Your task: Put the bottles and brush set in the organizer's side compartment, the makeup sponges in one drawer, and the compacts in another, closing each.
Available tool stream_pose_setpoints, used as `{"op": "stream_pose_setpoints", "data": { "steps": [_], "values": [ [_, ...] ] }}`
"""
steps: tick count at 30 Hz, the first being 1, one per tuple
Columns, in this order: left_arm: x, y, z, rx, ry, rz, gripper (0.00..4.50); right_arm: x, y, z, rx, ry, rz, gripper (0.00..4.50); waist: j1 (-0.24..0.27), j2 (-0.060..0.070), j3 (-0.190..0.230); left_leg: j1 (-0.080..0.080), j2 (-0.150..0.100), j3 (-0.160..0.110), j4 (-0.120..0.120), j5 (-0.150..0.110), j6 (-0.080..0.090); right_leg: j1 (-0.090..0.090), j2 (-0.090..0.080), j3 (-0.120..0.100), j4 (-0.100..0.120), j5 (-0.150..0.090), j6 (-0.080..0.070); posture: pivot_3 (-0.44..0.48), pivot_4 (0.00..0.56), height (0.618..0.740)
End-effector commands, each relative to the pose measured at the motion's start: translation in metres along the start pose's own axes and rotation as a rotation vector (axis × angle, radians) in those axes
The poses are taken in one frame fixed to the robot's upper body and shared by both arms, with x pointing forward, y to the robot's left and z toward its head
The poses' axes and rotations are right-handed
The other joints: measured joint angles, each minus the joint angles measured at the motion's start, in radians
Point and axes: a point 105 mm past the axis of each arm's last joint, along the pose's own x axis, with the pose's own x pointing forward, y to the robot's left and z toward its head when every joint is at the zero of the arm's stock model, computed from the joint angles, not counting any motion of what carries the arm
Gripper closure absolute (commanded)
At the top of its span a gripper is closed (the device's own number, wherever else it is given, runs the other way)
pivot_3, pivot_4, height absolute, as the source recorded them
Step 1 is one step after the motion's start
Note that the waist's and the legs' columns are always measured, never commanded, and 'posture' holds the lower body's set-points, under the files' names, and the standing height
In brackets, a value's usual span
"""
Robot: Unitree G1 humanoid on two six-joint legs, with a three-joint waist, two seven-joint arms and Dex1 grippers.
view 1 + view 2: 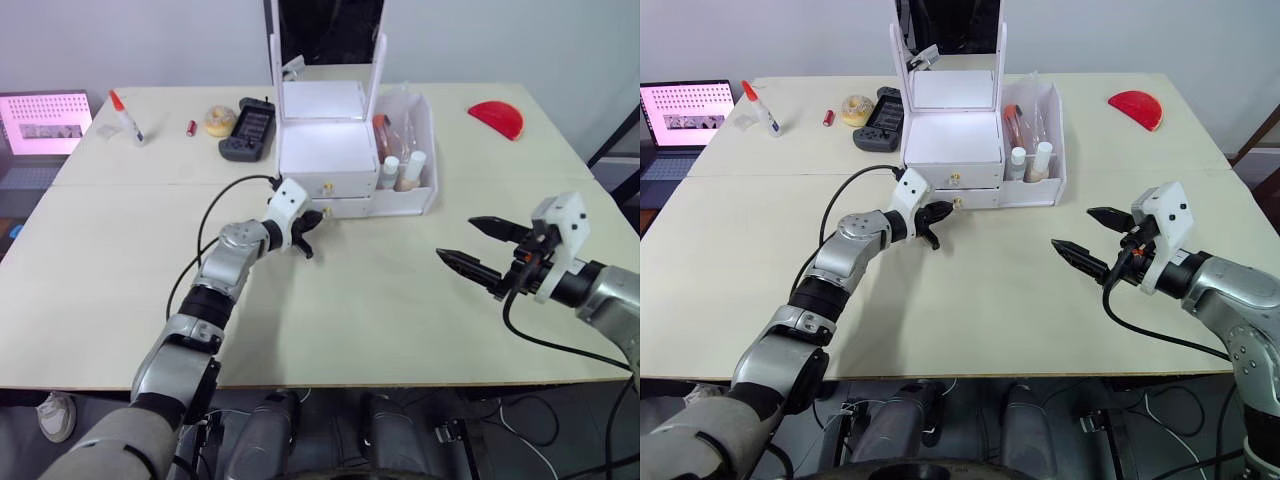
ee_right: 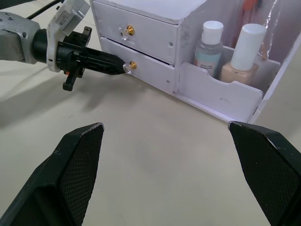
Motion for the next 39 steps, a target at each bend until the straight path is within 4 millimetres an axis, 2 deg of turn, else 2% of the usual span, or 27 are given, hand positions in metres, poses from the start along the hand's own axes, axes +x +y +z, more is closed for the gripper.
{"op": "stream_pose_setpoints", "data": {
  "steps": [1,3,6,10,11,13,15,17,18,20,28,33,39],
  "values": [
    [-0.013,0.008,0.024,0.024,-0.078,0.005,4.45,-0.004,0.003,0.009,-0.027,-0.03,0.006,0.0,0.0,0.0,0.0,0.0,0.0,0.0,0.0,0.0,0.0,0.0,0.0,0.0,0.0,0.0,0.0,0.0,0.15,0.737],
    [-0.025,0.005,0.029,-0.002,-0.101,-0.036,4.45,-0.006,0.002,0.009,-0.025,-0.029,0.005,0.0,-0.003,0.0,0.0,0.0,0.0,0.0,0.0,0.0,0.0,0.0,0.0,0.0,0.0,0.0,0.0,0.0,0.15,0.737],
    [-0.06,-0.005,0.045,-0.032,-0.151,-0.144,4.45,-0.013,-0.003,0.01,-0.029,-0.021,-0.002,0.0,-0.01,0.0,0.0,0.0,0.001,0.0,-0.002,0.0,0.0,-0.001,0.0,0.0,0.0,0.0,0.0,0.0,0.15,0.737],
    [-0.125,-0.002,0.062,-0.065,-0.173,-0.231,4.45,-0.025,-0.016,0.01,-0.04,0.001,-0.025,0.0,-0.026,0.001,0.0,0.0,0.002,0.0,-0.003,0.0,0.0,-0.002,0.001,0.0,0.001,-0.001,-0.001,0.0,0.15,0.737],
    [-0.143,0.002,0.063,-0.06,-0.161,-0.232,4.23,-0.028,-0.019,0.01,-0.045,0.006,-0.031,0.0,-0.027,0.001,0.0,0.0,0.002,-0.001,-0.003,0.0,0.0,-0.002,0.001,0.0,0.001,-0.002,-0.003,0.0,0.15,0.737],
    [-0.166,0.006,0.065,-0.053,-0.139,-0.236,3.57,-0.031,-0.023,0.01,-0.049,0.009,-0.037,0.0,-0.027,0.001,0.0,0.001,0.002,0.0,-0.003,0.0,0.0,-0.002,0.001,0.0,0.001,-0.002,-0.004,0.0,0.15,0.737],
    [-0.2,0.017,0.056,-0.071,-0.085,-0.211,2.61,-0.039,-0.029,0.01,-0.037,0.0,-0.047,0.0,-0.028,0.001,0.0,0.001,0.002,0.0,-0.003,0.0,0.0,-0.001,0.001,0.0,0.0,-0.002,-0.004,0.0,0.15,0.737],
    [-0.225,0.025,0.045,-0.065,-0.021,-0.166,1.41,-0.048,-0.037,0.007,-0.025,0.0,-0.066,0.0,-0.028,0.001,0.0,0.001,0.002,0.0,-0.004,0.0,0.0,-0.002,0.001,0.0,0.0,-0.003,-0.004,0.0,0.15,0.737],
    [-0.233,0.028,0.041,-0.065,-0.002,-0.145,0.96,-0.052,-0.04,0.005,-0.017,0.002,-0.073,0.0,-0.027,0.001,0.0,0.001,0.002,0.001,-0.004,0.0,0.0,-0.002,0.001,0.0,0.0,-0.003,-0.004,0.0,0.15,0.737],
    [-0.245,0.034,0.036,-0.069,0.012,-0.098,0.04,-0.058,-0.043,0.001,-0.01,0.006,-0.074,0.0,-0.021,0.001,0.0,0.001,0.002,0.001,-0.004,0.0,0.0,-0.001,0.0,0.0,-0.001,-0.003,-0.004,0.0,0.15,0.737],
    [-0.288,0.049,0.016,-0.078,0.059,0.118,0.04,-0.099,-0.068,-0.017,0.004,0.048,-0.169,0.0,-0.027,0.002,0.0,0.0,0.002,0.001,-0.006,-0.001,0.0,-0.002,-0.001,0.001,-0.003,-0.003,-0.005,0.0,0.15,0.737],
    [-0.292,0.048,0.018,-0.066,0.05,0.156,0.04,-0.104,-0.072,-0.023,0.013,0.051,-0.177,0.0,-0.027,0.002,0.0,0.0,0.003,0.002,-0.005,-0.003,-0.003,-0.002,-0.001,0.001,-0.003,-0.003,-0.005,0.0,0.15,0.737],
    [-0.286,0.048,0.026,-0.051,0.03,0.161,0.04,-0.098,-0.072,-0.028,0.015,0.059,-0.165,0.0,-0.026,0.002,0.0,0.0,0.003,0.002,-0.005,-0.003,-0.003,-0.002,-0.001,0.001,-0.003,-0.003,-0.005,0.0,0.15,0.737]
  ]
}}
